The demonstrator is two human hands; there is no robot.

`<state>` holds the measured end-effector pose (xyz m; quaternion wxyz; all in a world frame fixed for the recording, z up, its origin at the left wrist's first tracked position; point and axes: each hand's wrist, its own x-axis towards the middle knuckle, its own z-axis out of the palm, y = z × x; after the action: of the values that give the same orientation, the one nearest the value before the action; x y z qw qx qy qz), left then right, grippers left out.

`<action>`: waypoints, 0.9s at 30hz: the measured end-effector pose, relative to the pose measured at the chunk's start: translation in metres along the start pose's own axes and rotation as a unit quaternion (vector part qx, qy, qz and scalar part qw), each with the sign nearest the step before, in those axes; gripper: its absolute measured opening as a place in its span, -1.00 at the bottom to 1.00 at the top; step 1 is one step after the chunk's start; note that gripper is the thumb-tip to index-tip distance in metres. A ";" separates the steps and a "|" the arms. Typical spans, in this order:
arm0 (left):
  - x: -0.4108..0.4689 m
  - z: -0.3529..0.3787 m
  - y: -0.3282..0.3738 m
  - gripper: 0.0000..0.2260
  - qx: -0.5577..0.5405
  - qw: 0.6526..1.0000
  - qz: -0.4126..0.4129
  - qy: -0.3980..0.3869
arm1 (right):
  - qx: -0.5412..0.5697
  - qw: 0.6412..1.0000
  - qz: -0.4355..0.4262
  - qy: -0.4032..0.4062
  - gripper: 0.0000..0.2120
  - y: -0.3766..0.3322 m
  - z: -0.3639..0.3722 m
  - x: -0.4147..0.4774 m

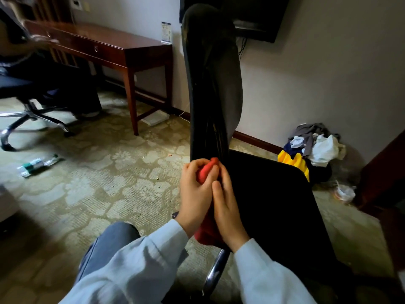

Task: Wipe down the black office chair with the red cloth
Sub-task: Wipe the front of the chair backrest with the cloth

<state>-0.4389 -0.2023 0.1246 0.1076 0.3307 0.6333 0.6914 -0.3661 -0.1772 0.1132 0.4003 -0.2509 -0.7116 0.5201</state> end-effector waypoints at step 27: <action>0.078 -0.038 0.047 -0.58 0.132 0.981 0.121 -0.072 | -0.308 0.936 -0.151 0.083 -0.54 -0.039 0.019 0.048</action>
<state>-0.5079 -0.1969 0.1946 0.0239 0.4651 0.6650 0.5839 -0.4057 -0.1632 0.1622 0.4354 -0.2938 -0.8303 0.1864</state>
